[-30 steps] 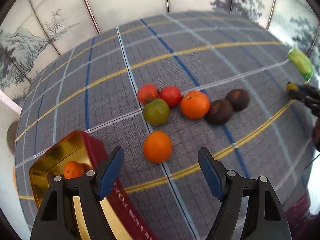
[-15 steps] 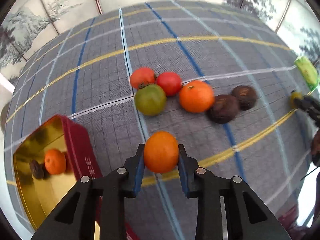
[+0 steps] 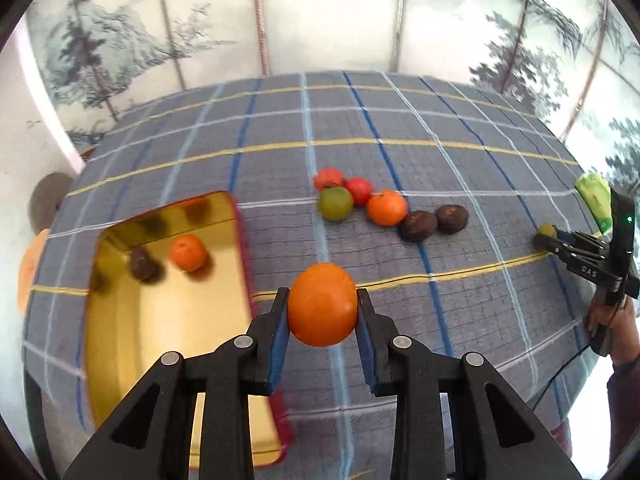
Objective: Organize fruits
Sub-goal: 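Carry the orange with the left tool over the tin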
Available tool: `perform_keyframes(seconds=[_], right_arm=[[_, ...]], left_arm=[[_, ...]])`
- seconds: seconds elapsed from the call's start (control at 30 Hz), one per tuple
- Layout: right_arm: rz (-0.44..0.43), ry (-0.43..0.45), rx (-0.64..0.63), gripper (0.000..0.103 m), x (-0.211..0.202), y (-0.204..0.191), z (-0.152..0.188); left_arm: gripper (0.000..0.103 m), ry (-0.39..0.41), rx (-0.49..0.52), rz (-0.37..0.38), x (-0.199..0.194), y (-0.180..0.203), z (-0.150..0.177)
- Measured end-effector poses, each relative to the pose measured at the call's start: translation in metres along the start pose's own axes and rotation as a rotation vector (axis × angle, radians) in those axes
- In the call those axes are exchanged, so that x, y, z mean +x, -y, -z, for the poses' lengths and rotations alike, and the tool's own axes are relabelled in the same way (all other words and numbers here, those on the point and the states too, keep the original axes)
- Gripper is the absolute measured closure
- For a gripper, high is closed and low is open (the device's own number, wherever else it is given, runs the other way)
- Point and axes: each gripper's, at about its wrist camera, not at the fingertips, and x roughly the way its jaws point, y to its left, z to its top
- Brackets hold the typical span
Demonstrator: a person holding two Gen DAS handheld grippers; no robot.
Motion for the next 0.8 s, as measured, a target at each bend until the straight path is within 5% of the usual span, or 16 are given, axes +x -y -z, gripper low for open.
perform_keyframes(seconds=[0.4,0.8], right_arm=[[0.026,0.003,-0.008,0.067,0.000,-0.003,0.001],[0.039,0.003,-0.019,0.067,0.000,-0.004,0.001]], left_arm=[[0.071,0.083,-0.012,-0.152,-0.024,-0.034,0.024],[0.071,0.065,-0.057,-0.266,-0.008,-0.081,0.042]])
